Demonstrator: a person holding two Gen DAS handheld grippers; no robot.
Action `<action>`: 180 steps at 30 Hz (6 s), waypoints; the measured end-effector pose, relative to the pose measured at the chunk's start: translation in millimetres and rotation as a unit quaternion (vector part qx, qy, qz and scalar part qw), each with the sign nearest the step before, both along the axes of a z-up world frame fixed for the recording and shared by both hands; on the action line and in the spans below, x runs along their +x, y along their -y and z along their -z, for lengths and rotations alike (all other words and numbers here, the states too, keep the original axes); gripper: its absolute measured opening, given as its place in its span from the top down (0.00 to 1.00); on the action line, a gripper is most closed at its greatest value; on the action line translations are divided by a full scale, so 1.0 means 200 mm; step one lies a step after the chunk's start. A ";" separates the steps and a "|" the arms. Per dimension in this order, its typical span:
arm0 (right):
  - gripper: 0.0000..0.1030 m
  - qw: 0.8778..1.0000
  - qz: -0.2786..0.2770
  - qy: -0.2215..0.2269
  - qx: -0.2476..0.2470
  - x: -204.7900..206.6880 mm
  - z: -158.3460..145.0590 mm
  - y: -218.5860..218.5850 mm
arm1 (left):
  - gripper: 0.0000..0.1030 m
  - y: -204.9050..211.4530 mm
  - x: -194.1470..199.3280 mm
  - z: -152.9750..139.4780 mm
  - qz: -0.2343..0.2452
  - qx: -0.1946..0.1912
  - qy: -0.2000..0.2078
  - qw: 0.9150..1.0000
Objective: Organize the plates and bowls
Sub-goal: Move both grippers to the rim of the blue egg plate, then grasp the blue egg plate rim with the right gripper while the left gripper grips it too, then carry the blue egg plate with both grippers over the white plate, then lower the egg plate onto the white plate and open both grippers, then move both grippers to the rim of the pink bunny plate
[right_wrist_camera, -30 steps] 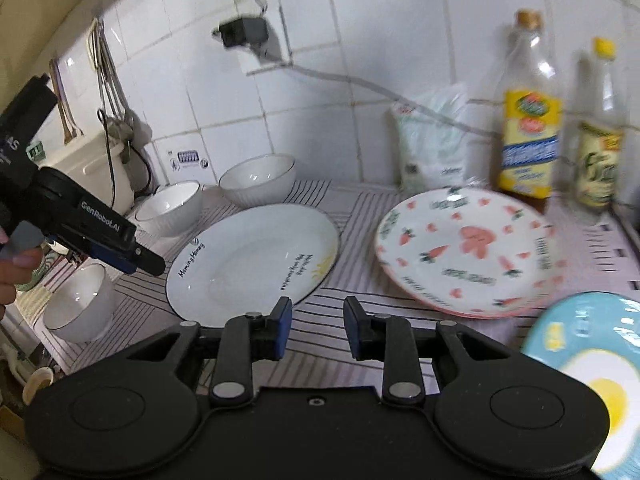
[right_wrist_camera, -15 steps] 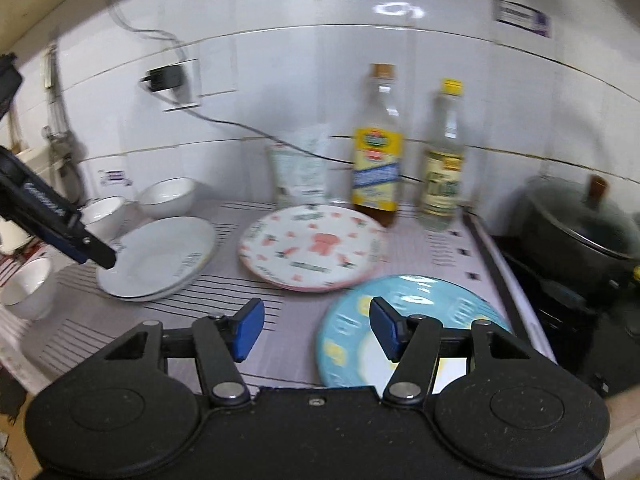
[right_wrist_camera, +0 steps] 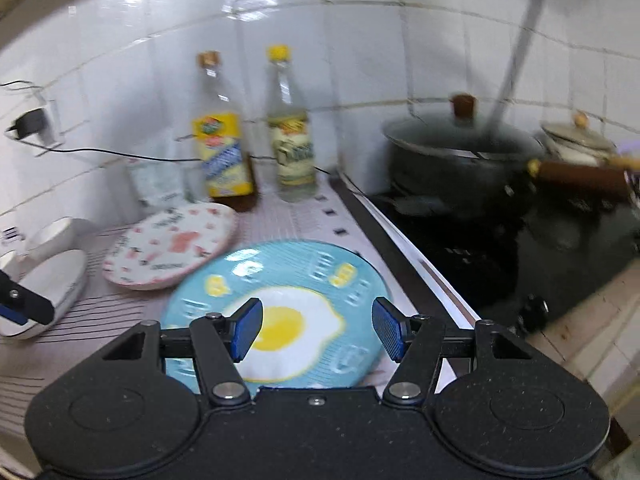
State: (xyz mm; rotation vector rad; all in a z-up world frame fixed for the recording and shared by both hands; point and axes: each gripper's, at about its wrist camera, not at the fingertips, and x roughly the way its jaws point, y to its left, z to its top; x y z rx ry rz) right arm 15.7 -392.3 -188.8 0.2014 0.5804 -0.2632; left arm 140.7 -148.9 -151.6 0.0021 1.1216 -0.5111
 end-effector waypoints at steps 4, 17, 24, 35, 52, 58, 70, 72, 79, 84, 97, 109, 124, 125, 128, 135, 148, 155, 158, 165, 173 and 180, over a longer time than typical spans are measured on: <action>0.36 0.999 0.023 -0.018 0.023 0.04 0.11 0.07 | 0.31 0.09 0.02 0.05 0.010 -0.007 0.010 1.000; 0.65 0.994 0.046 -0.007 0.096 0.06 0.26 0.15 | 0.33 0.35 0.15 0.32 0.065 -0.027 -0.017 0.997; 0.76 0.992 0.054 -0.014 0.112 0.07 0.27 0.19 | 0.57 0.41 0.21 0.35 0.091 -0.034 -0.030 0.995; 0.76 0.992 0.063 -0.012 0.113 0.09 0.28 0.19 | 0.78 0.46 0.22 0.36 0.101 -0.039 -0.027 0.994; 0.79 0.993 0.001 -0.036 0.110 0.05 0.14 0.13 | 0.80 0.26 0.10 0.23 0.100 -0.038 -0.026 0.994; 0.79 0.992 -0.020 -0.034 0.118 0.01 0.05 0.02 | 0.80 0.11 0.02 0.11 0.082 -0.032 -0.027 0.996; 0.79 0.990 -0.092 -0.027 0.106 0.03 -0.18 -0.25 | 0.80 -0.28 -0.06 -0.11 0.005 -0.054 -0.019 0.998; 0.79 0.989 -0.108 -0.028 0.102 0.05 -0.21 -0.30 | 0.80 -0.34 -0.08 -0.14 -0.009 -0.055 -0.016 0.998; 0.79 0.981 -0.168 -0.026 0.095 0.18 -0.32 -0.45 | 0.80 -0.57 -0.06 -0.22 -0.072 -0.063 0.003 0.995; 0.79 0.973 -0.208 -0.027 0.096 0.34 -0.33 -0.56 | 0.80 -0.71 0.01 -0.23 -0.111 -0.055 0.011 0.992; 0.79 0.943 -0.305 -0.051 0.122 0.82 -0.14 -0.80 | 0.79 -1.02 0.27 0.04 -0.240 -0.043 -0.033 0.969; 0.79 0.930 -0.330 -0.097 0.131 1.06 0.06 -0.95 | 0.76 -1.09 0.49 0.22 -0.276 -0.005 -0.091 0.957; 0.79 0.929 -0.340 -0.119 0.085 1.12 0.14 -1.05 | 0.74 -1.10 0.59 0.31 -0.272 0.029 -0.121 0.954; 0.79 0.930 -0.341 -0.117 0.079 1.12 0.14 -1.05 | 0.74 -1.10 0.59 0.31 -0.270 0.035 -0.120 0.955; 0.77 0.930 -0.347 -0.113 0.043 1.11 0.12 -1.10 | 0.74 -1.07 0.59 0.32 -0.261 0.051 -0.116 0.957; 0.66 0.936 -0.334 -0.093 -0.052 1.05 0.12 -1.22 | 0.74 -1.05 0.59 0.32 -0.257 0.054 -0.099 0.960; 0.63 0.939 -0.317 -0.060 -0.121 1.01 0.18 -1.27 | 0.77 -0.99 0.57 0.29 -0.251 0.080 -0.086 0.961; 0.63 0.947 -0.310 -0.047 -0.073 0.91 -0.02 -1.11 | 0.77 -0.94 0.49 0.06 -0.208 0.091 -0.049 0.973; 0.63 0.942 -0.321 -0.040 -0.085 0.84 -0.13 -1.03 | 0.76 -0.90 0.45 -0.04 -0.185 0.092 -0.030 0.978; 0.54 0.943 -0.313 -0.026 -0.112 0.66 -0.32 -0.88 | 0.74 -0.76 0.36 -0.24 -0.128 0.086 0.007 0.988; 0.44 0.963 -0.251 -0.033 -0.089 0.54 -0.35 -0.64 | 0.72 -0.55 0.34 -0.31 -0.075 0.081 0.024 0.994; 0.44 0.972 -0.219 -0.043 -0.073 0.52 -0.33 -0.47 | 0.70 -0.39 0.39 -0.27 -0.045 0.085 0.021 0.995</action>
